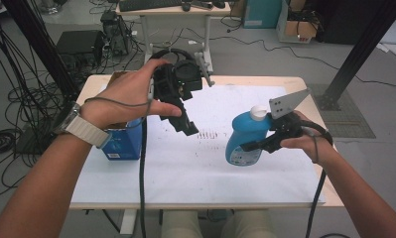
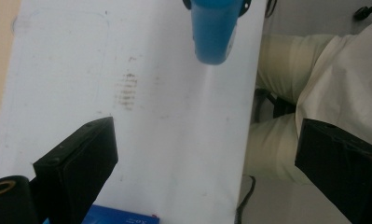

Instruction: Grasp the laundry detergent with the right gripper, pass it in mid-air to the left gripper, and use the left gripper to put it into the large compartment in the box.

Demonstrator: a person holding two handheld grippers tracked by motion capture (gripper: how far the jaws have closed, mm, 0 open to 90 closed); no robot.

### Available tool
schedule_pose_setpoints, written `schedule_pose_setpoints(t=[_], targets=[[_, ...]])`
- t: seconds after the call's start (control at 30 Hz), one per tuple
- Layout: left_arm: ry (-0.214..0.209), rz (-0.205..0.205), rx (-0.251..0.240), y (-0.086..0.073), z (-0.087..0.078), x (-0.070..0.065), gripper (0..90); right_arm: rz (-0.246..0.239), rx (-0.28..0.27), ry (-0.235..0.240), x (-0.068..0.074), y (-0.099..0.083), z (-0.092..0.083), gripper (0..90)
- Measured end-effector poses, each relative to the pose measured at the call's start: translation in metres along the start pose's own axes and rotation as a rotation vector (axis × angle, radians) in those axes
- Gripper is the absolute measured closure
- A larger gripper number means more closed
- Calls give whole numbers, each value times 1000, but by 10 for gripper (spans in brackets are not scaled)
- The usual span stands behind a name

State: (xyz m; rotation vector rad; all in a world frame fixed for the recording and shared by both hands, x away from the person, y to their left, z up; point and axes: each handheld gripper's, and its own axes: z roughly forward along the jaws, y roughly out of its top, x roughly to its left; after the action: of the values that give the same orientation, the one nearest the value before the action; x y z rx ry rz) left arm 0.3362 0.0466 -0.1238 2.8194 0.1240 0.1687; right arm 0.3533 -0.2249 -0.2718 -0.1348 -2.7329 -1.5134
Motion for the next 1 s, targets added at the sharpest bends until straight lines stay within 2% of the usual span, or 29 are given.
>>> schedule_pose_setpoints(t=[0.27, 0.5, 0.7, 1.0], targets=[[-12, 17, -18, 17, 5, -1, 59, -33, 15, 27, 0, 13, 11, 438], [-10, 25, -9, 26, 9, -2, 55, -36, 24, 26, -2, 16, 18, 437], [-23, 28, -9, 31, 13, -2, 56, -48, 25, 35, -2, 20, 22, 437], [-20, 26, -16, 36, 18, -2, 59, -57, 34, 56, -1, 24, 31, 437]])
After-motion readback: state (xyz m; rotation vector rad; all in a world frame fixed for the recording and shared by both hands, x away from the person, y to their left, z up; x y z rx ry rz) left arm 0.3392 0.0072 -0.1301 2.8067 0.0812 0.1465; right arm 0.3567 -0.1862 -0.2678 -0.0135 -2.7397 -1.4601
